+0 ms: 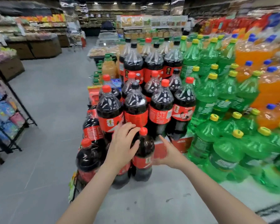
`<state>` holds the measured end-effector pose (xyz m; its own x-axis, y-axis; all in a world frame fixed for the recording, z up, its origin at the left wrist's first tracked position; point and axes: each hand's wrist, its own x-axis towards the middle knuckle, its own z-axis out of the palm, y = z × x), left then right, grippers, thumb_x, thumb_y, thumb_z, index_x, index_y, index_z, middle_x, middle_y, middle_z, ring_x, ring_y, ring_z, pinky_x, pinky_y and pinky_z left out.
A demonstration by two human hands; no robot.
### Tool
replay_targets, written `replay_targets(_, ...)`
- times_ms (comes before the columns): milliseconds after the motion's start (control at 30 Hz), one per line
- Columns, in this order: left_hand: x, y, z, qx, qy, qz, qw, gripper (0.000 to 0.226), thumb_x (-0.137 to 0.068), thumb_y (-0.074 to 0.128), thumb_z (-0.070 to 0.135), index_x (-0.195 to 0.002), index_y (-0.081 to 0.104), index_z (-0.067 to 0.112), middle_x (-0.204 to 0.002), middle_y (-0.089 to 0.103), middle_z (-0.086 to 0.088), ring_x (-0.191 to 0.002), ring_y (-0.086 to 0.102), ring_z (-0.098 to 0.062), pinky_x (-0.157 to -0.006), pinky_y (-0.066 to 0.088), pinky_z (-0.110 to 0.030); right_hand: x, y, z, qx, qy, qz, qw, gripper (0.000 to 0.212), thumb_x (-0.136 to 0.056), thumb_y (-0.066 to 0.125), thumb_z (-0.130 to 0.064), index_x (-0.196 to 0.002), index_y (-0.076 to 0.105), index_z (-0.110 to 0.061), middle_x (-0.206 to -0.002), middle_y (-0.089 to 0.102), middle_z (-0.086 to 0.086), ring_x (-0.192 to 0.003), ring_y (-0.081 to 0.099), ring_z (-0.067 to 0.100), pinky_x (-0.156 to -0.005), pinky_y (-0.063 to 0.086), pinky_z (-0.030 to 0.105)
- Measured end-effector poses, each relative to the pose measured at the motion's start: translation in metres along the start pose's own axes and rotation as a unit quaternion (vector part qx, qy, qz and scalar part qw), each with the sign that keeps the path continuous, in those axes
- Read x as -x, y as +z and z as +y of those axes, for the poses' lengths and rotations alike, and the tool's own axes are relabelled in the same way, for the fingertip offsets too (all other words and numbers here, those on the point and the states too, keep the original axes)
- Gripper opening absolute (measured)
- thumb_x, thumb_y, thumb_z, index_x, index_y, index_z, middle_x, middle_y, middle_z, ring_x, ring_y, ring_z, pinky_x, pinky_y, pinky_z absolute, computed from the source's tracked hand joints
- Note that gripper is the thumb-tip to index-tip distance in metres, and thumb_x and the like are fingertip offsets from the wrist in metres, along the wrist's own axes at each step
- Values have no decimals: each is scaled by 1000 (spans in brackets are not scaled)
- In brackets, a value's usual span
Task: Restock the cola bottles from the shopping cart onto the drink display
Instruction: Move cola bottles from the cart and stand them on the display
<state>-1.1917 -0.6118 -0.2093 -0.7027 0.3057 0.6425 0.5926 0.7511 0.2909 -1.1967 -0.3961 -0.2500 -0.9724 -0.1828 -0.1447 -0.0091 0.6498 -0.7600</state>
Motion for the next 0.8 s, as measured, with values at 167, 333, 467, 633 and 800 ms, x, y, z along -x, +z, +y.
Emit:
replay_targets(167,-19,43,49,72,89,-26,993,34,-80,54,25,-110,63,10,-112,61,-8,-110,51,-22,-97,40,-39,82,-33,24,15,66,49,997,81,-76,77,-16,-144,32,-15,-142,41,7,-117,44,12,-83,30,8)
replay_targets(333,-13,102,137,203,159,-160,953,39,-80,50,31,-112,60,11,-111,61,-6,-107,49,-14,-93,37,-23,180,-67,70,28,178,116,977,69,-80,74,-21,-139,40,-13,-138,48,6,-125,45,15,-84,31,8)
replay_targets(467,11,136,203,274,164,-293,901,43,-77,58,31,-115,59,10,-110,58,-2,-99,52,-11,-89,41,-24,262,-86,102,32,253,136,957,63,-80,72,-31,-136,46,-17,-136,51,5,-122,50,16,-98,42,25)
replay_targets(633,50,173,310,291,169,-389,857,30,-85,64,25,-113,58,17,-109,58,2,-96,55,-13,-88,43,-29,373,-107,140,35,307,172,935,60,-83,70,-28,-135,47,-12,-138,51,3,-125,48,13,-97,33,14)
replay_targets(800,98,197,453,329,208,-436,812,26,-85,64,12,-110,61,9,-105,64,-6,-85,53,-11,-78,37,-16,497,-123,184,19,364,207,908,54,-86,67,-25,-135,47,-10,-137,50,5,-125,46,17,-92,31,12)
